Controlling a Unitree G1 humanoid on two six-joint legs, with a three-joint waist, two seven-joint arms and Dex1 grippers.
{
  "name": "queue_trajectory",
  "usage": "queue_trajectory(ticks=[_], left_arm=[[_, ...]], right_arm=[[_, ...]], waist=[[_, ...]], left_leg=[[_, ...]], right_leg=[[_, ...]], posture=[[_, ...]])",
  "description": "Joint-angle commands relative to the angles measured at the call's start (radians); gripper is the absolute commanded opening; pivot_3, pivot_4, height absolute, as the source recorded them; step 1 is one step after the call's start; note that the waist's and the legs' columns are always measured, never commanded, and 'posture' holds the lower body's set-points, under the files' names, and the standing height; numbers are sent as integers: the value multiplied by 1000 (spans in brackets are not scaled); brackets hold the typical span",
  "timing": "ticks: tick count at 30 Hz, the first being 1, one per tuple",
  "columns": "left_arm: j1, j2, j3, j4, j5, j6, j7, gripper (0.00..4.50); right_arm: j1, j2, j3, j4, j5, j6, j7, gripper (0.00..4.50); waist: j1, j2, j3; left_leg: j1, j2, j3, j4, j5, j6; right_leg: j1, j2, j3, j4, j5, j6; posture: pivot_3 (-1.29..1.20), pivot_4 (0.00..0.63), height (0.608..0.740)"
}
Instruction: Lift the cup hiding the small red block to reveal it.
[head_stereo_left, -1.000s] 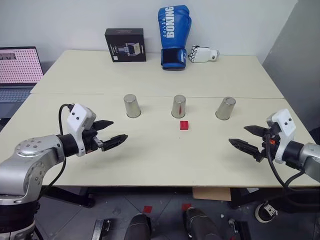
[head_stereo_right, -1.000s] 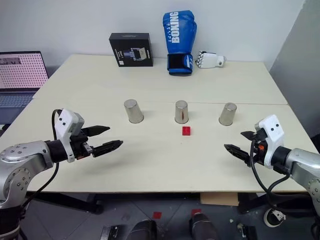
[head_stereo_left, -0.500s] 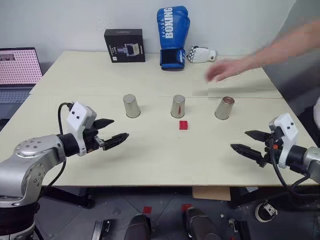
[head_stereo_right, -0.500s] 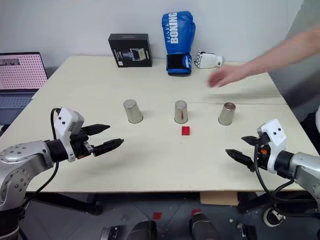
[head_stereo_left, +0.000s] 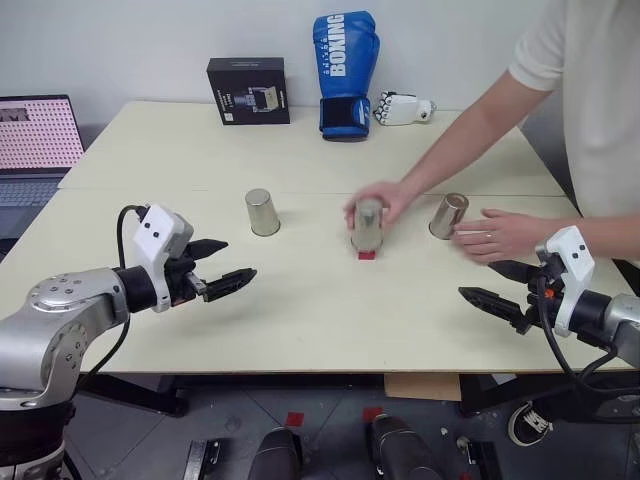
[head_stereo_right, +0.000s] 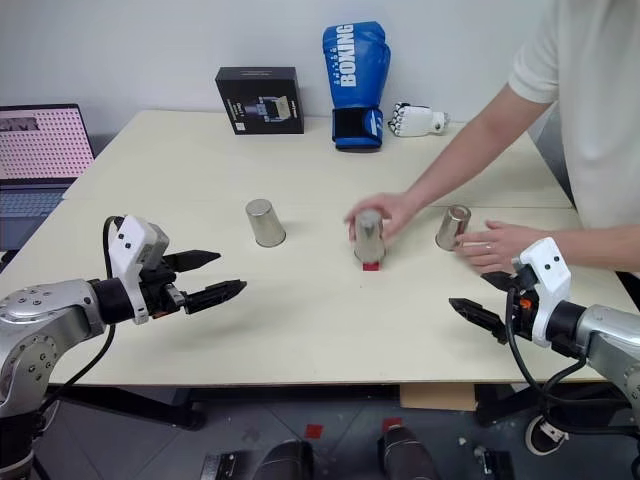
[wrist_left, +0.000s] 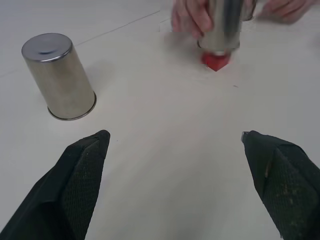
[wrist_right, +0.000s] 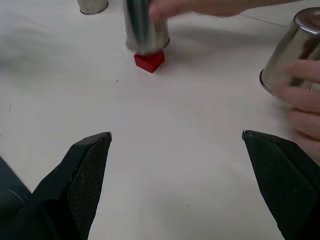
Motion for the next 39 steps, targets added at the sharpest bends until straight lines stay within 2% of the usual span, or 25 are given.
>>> queue_trajectory(ticks=[1,19,39], left_arm=[[-21,28,21,-4,-1,-15,-7,4500],[16,52,56,-18,-1,-25,-4,4500],[23,63,65,-34,-18,-11,-6,4500]], right_arm=[[-27,-2,-8,-4,8,-23,7,4444],[-84,16,69,33,-17,-50,21,4444],[-57,18,61,13,-14,-51,14,4444]], waist=[[0,0,0],[0,0,0],[0,0,0]], left_leg=[[0,0,0,0,0,0],[0,0,0,0,0,0],[0,0,0,0,0,0]], right_leg=[[0,0,0,0,0,0],[0,0,0,0,0,0],[0,0,0,0,0,0]], posture=[[0,150,740],[0,150,740],[0,150,740]])
